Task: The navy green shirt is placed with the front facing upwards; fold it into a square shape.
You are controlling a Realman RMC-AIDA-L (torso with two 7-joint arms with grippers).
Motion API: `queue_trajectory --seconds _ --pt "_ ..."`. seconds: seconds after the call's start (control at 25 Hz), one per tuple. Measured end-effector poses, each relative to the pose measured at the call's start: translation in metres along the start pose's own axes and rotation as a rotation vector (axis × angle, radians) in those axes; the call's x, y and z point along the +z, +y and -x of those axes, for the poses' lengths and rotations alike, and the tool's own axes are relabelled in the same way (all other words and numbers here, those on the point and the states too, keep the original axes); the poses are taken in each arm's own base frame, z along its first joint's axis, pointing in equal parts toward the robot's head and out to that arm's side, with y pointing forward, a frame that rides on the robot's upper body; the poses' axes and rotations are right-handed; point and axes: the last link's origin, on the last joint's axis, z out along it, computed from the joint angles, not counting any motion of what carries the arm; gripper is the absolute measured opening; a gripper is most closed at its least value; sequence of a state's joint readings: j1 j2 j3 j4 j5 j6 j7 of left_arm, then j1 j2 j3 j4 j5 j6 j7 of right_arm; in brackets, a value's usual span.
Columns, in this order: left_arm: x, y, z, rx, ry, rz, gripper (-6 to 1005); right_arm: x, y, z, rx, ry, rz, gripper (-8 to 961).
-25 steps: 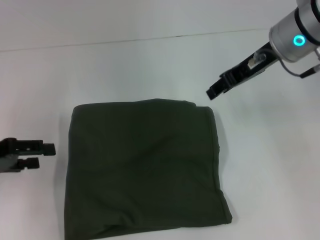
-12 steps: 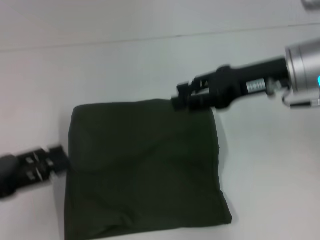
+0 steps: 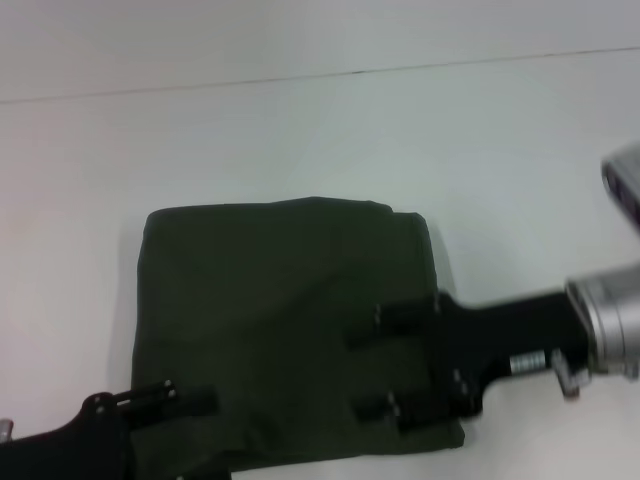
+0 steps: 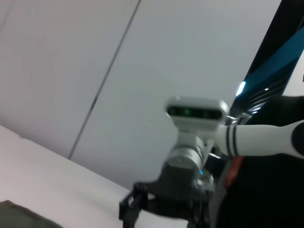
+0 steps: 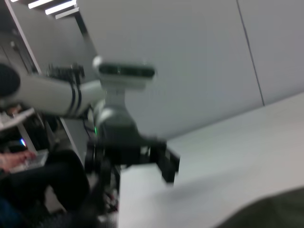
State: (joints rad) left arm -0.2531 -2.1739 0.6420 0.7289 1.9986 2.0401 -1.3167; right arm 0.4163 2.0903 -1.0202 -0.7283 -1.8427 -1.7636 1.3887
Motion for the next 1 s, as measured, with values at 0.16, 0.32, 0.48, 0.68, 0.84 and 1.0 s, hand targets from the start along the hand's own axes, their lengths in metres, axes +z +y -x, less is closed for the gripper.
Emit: queue_trajectory --seconds 0.16,0.32,0.48,0.68,0.84,1.0 --pt "0.0 -0.006 0.013 0.036 -0.014 -0.071 721 -0.007 0.003 -0.032 -0.126 0.03 -0.088 753" --pt "0.004 -0.011 0.026 0.056 -0.055 -0.104 722 -0.011 0.01 -0.05 -0.175 0.036 -0.112 782" --pt "0.003 -0.012 0.034 0.073 -0.08 -0.122 723 -0.022 0.015 -0.05 -0.19 -0.01 -0.138 769" --pt "-0.007 -0.011 0.034 0.081 -0.06 -0.161 723 -0.031 0.016 -0.044 -0.207 -0.06 -0.155 760" --pt "-0.01 -0.011 0.037 0.08 -0.064 -0.181 723 -0.027 0.015 -0.045 -0.215 -0.056 -0.152 760" --pt "-0.015 -0.01 0.038 0.087 -0.044 -0.208 723 -0.024 0.015 -0.045 -0.22 -0.063 -0.149 760"
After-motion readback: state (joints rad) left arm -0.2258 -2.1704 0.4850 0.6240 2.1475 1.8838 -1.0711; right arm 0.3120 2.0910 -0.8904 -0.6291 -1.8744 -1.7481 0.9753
